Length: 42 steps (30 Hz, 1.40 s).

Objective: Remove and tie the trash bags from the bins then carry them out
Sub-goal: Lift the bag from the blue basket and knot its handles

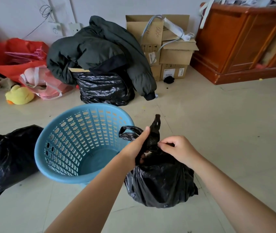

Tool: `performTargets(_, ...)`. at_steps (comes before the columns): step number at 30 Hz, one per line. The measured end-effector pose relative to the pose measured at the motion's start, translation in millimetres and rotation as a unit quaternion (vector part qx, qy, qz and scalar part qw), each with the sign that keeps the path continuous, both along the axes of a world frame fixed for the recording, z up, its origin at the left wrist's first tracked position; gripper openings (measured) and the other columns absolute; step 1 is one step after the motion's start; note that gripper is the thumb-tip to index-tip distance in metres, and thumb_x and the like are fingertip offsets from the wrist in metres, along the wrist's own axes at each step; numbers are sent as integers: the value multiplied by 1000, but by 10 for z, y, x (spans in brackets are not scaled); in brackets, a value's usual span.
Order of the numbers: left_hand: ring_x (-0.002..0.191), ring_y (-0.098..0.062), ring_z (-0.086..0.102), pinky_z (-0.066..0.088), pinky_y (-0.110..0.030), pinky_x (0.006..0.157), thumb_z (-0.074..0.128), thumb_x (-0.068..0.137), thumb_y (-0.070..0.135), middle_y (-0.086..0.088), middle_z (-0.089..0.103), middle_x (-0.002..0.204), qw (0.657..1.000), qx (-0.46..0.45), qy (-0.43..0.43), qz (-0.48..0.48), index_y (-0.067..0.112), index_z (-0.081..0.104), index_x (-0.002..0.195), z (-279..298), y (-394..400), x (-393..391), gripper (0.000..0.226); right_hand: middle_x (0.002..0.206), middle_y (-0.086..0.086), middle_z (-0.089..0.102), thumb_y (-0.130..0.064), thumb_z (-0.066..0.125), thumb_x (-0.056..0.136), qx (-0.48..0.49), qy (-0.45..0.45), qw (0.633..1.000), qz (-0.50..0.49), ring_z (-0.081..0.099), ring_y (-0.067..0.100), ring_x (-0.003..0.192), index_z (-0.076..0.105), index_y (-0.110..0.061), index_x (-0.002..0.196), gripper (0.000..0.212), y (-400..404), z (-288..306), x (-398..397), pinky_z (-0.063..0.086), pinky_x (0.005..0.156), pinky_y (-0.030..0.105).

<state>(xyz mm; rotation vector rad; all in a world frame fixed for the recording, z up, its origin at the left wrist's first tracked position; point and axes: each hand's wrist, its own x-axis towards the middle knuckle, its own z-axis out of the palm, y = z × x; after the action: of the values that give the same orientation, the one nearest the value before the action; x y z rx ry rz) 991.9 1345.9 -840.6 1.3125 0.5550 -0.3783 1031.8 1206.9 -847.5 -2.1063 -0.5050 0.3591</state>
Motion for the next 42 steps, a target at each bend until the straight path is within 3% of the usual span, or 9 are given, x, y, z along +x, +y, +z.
performTargets(6, 29, -7, 48, 34, -10, 35, 46, 94, 22, 4, 57, 38, 990, -76, -55, 104, 9, 59, 67, -31, -34, -12, 33, 48, -13, 58, -14, 60, 86, -34, 143, 987, 58, 50, 2, 50, 67, -20, 66, 22, -147, -26, 135, 40, 52, 11)
performTargets(9, 25, -7, 40, 31, -9, 33, 47, 94, 14, 2, 58, 37, 989, -106, -75, 69, 11, 61, 52, -32, 3, -27, 44, 54, -13, 62, -3, 57, 86, -51, 209, 972, 94, 57, 0, 53, 69, -17, 78, 21, -311, -54, 210, 47, 60, 10)
performTargets(14, 35, 3, 46, 37, -9, 43, 61, 84, -2, 9, 52, 43, 982, 95, -137, -92, 14, 50, 58, -36, -2, -37, 33, 62, -7, 66, 3, 54, 86, -31, 197, 979, 47, 61, 5, 60, 65, -13, 73, 23, -413, -99, 247, 48, 59, 13)
performTargets(22, 30, 6, 49, 46, -22, 60, 57, 88, 17, -5, 57, 67, 882, 403, -116, -213, 10, 56, 98, -27, -33, 128, 12, 59, 0, 49, -6, 45, 93, 44, 179, 983, -21, 46, 10, 56, 57, -12, 73, 24, -296, -57, 254, 36, 56, 21)
performTargets(26, 85, -31, 67, 52, -34, 74, 50, 90, 7, -4, 52, 60, 851, 481, -149, -150, 8, 53, 74, 78, -61, 129, 16, 70, 2, 52, -12, 45, 93, 36, 151, 988, 3, 48, 14, 66, 57, -14, 76, 21, -249, -38, 232, 36, 65, 25)
performTargets(31, 80, -32, 65, 54, -41, 78, 48, 80, -6, -31, 67, 91, 886, 420, -193, 41, 3, 63, 83, 23, -35, 163, 18, 65, -2, 55, -8, 47, 92, 55, 189, 980, 42, 53, 9, 58, 55, -19, 74, 22, -217, 73, 228, 40, 57, 18)
performTargets(36, 85, -20, 57, 47, -27, 76, 53, 82, -8, -4, 64, 84, 918, 277, -227, 171, 15, 65, 74, -39, -39, 152, 27, 83, 0, 54, -20, 40, 95, 101, 241, 965, -19, 51, 14, 74, 50, -16, 94, 11, -186, 7, 295, 41, 68, 25)
performTargets(39, 83, -12, 56, 44, -17, 80, 55, 79, -15, 4, 60, 81, 912, 248, -278, 173, 28, 58, 63, -106, -54, 90, 46, 110, 1, 56, -26, 39, 97, 78, 260, 961, -48, 55, 20, 103, 49, -15, 121, 29, -175, -77, 319, 46, 95, 35)
performTargets(42, 80, -7, 58, 44, -16, 81, 54, 77, -20, 5, 60, 78, 921, 200, -295, 156, 24, 60, 63, -160, -82, 66, 46, 84, 1, 60, -24, 41, 96, 106, 295, 947, -77, 62, 12, 69, 55, -15, 105, 18, -104, -67, 266, 51, 67, 25)
